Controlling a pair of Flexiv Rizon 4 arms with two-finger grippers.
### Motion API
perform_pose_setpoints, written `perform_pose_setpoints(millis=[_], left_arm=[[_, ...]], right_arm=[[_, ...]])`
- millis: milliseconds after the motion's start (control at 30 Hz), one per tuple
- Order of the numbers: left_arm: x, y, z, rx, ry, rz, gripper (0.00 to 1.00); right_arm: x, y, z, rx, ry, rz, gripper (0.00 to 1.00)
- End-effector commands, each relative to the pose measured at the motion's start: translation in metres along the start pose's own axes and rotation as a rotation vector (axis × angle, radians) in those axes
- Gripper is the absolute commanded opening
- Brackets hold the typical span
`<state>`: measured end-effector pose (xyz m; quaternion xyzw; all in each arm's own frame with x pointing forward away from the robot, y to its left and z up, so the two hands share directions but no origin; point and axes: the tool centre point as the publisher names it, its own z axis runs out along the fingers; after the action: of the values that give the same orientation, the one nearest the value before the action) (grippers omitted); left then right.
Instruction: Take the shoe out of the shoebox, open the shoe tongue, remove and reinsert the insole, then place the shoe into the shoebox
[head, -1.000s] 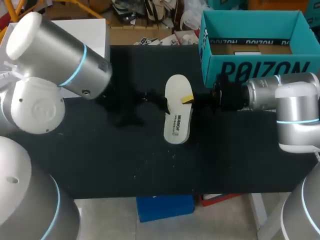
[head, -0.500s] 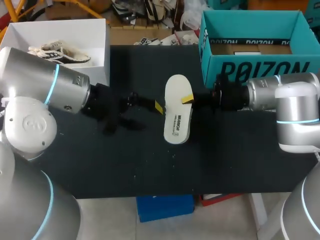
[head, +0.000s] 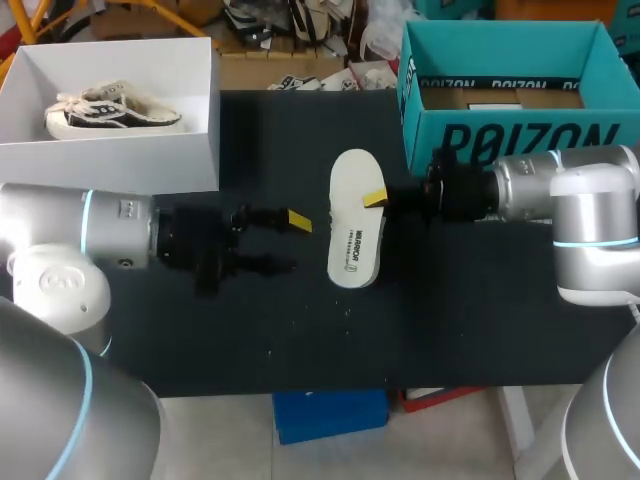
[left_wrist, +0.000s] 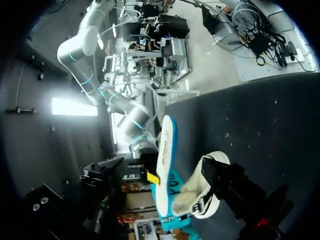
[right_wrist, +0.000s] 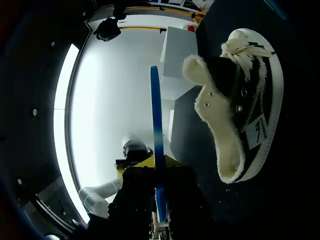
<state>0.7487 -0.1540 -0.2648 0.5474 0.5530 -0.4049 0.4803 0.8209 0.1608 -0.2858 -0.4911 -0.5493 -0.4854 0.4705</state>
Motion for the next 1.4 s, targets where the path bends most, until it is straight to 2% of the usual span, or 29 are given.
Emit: perform_pose_setpoints(millis=[33,233,433,800,867,967,1033,1167,1400], left_arm=[[0.004,-0.001,0.001,-0.005,-0.113,0.005,1.00],[0.010,0.006,0.003,-0.030,-0.144,0.010,1.00],[0.009,0.021,0.008,-0.058,-0.168,0.044,1.00],[0.006,0.050,0.032,-0.066,-0.182,0.051,1.00],[0.004,0.055,0.036,-0.067,-0.185,0.052,0.81],[0.004,0.061,0.045,-0.065,-0.187,0.055,0.58],[0.004,0.064,0.049,-0.063,-0.187,0.056,0.49],[0.004,0.069,0.059,-0.054,-0.190,0.054,0.44],[0.004,0.075,0.071,-0.045,-0.197,0.054,0.45]], right_arm=[[0.000,0.000,0.001,-0.003,-0.001,0.000,0.00],[0.000,0.000,0.001,-0.003,-0.001,0.000,0.00],[0.000,0.000,0.001,-0.003,-0.001,0.000,0.00],[0.000,0.000,0.001,-0.003,-0.001,0.000,0.00],[0.000,0.000,0.001,-0.003,-0.001,0.000,0.00],[0.000,0.000,0.001,-0.003,-0.001,0.000,0.00],[0.000,0.000,0.001,-0.003,-0.001,0.000,0.00],[0.000,0.000,0.001,-0.003,-0.001,0.000,0.00],[0.000,0.000,0.001,-0.003,-0.001,0.000,0.00]])
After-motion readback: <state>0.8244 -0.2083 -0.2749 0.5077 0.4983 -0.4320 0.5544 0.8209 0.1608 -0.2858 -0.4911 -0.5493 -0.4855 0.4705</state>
